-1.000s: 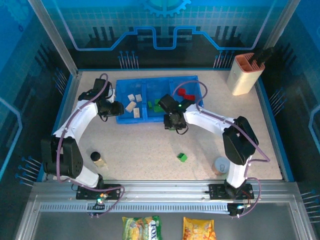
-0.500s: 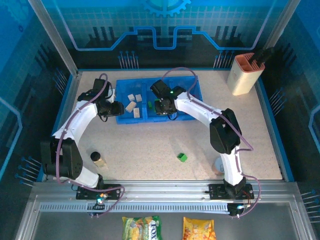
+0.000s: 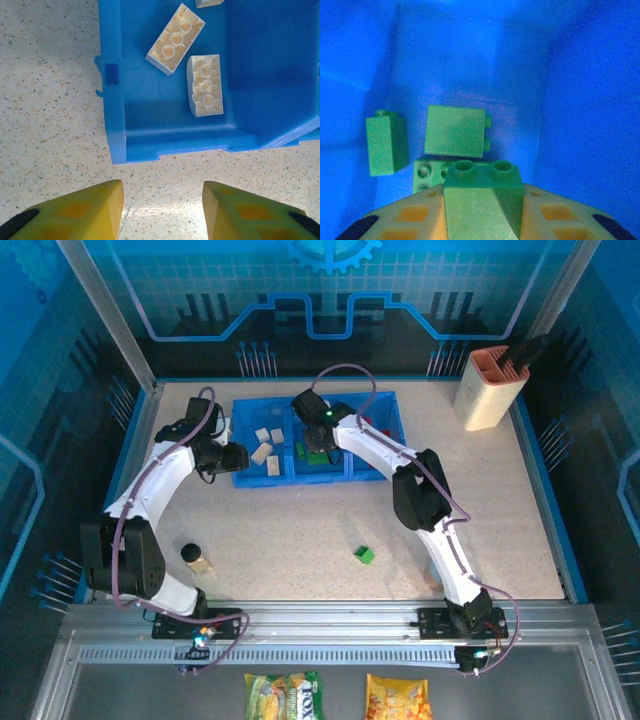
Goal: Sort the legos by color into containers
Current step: Place the lego in the container.
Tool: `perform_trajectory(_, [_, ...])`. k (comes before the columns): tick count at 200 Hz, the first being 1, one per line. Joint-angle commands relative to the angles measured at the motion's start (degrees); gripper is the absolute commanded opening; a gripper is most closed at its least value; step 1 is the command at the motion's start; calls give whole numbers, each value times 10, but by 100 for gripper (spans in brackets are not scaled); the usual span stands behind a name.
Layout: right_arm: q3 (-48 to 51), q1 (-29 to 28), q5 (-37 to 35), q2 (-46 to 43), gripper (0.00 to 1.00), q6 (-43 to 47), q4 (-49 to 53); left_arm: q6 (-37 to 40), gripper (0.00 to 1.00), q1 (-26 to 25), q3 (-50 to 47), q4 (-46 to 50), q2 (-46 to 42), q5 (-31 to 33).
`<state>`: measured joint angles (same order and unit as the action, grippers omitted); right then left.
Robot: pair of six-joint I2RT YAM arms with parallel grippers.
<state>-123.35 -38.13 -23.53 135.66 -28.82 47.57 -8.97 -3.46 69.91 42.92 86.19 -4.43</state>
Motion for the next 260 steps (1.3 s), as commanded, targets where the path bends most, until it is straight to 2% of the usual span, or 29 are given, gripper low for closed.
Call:
perform_trajectory(1, [-38,9,-34,33,35,10,18,1,46,7,-9,-7,-19,-16])
perform_trajectory(82, [-71,18,-43,66,36,6,15,2,46,7,-9,-7,-18,-17])
perform_trajectory(120, [-73,19,-49,58,41,5,24,2,46,7,-8,-7,-18,-18])
perform_trajectory(202, [-54,14,-51,-1,44,12,38,1,47,7,-8,-7,-15,-18])
perform_trajectory(260, [20,10,-17,-75,44,-6,51,2,47,8,-9,-6,-13,-18])
